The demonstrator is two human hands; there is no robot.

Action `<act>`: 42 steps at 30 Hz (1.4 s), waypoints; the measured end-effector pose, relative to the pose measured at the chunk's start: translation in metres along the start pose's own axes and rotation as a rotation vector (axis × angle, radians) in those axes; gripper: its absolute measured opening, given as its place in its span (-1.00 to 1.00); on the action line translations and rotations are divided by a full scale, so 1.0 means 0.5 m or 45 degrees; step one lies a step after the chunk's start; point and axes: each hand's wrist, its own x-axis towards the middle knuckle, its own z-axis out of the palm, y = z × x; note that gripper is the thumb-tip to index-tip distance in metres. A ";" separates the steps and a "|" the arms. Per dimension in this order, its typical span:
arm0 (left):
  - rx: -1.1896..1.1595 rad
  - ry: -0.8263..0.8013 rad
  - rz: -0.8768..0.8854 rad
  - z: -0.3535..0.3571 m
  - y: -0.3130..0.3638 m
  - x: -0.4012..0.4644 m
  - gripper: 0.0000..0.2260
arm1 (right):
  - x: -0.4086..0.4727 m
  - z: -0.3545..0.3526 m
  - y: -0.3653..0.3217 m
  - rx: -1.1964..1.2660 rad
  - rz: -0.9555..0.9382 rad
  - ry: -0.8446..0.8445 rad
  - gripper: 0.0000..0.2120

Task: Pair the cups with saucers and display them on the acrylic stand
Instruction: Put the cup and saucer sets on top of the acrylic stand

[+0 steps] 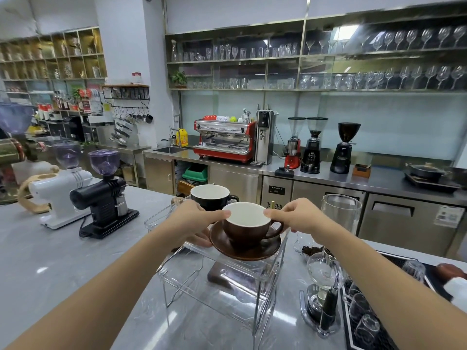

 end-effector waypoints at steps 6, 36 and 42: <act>0.126 0.147 0.110 0.001 0.008 -0.013 -0.63 | -0.001 0.004 0.000 0.015 -0.047 0.069 -0.47; -0.517 -0.106 0.191 0.046 -0.124 -0.195 -0.74 | -0.250 -0.024 0.049 0.378 -0.035 0.059 -0.80; -0.579 -0.234 0.034 0.121 -0.209 -0.221 -0.80 | -0.309 0.014 0.131 0.433 0.139 0.093 -0.83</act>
